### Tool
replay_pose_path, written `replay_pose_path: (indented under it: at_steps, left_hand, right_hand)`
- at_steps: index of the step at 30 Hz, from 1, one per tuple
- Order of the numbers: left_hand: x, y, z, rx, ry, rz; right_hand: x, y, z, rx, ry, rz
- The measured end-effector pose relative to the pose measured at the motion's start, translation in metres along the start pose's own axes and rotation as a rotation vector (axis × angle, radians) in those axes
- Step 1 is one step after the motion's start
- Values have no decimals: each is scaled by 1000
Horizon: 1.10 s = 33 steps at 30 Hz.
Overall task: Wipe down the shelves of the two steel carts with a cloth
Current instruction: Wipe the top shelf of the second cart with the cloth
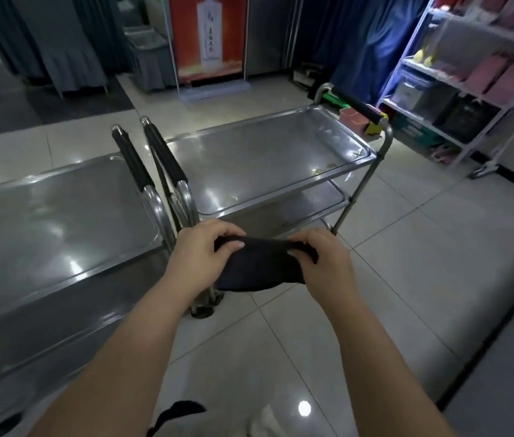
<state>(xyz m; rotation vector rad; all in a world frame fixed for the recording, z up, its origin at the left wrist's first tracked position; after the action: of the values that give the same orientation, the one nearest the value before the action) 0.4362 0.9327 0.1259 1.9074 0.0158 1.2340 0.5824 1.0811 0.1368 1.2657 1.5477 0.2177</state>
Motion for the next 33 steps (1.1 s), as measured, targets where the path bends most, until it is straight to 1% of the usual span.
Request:
replay_pose_path:
  at_steps: [3,7,12,14,18,23,27,29,33]
  left_hand:
    - [4,-20,-38,-29,-10,-45]
    - [-8,-48,-104,-83,-15,-77]
    - [-34,-92,-215,-166,13,5]
    - [-34,-114,-259,-224,11,14]
    - [-23,-154,-343,-357,-36,-34]
    - [17,-220,-444,-462,-143,-142]
    - [48,-277,-514,-447,-167,-152]
    - [62,-309,-551,-408,-195,-203]
    - [93,-373,-628,-306,-201,-273]
  right_hand:
    - [30,0,-24,4,0,-27]
    - [79,-21,-70,-18,-63,-57]
    - [140,-42,-151,-22,-111,-64]
    - [167,-46,-183,-32,-168,-70]
    - [227,-50,-241,-100,-335,-21]
    - [305,-24,-302,-12,-393,81]
    - [372,8,-345,76,-401,87]
    - [410,22,-373,84,-386,93]
    - [496,48,-435,110,-423,63]
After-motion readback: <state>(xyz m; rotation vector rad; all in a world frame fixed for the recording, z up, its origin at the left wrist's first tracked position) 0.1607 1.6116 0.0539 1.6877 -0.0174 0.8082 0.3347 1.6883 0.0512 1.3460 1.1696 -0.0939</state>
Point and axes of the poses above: each hand's wrist, its own z-axis away from the middle knuckle, its own y-axis out of the back of the hand, x = y × z, the point moved 10 cm from there along -z, towards the middle knuckle, and after that the axes turned 8 degrees about y, right-handed, at the moved point
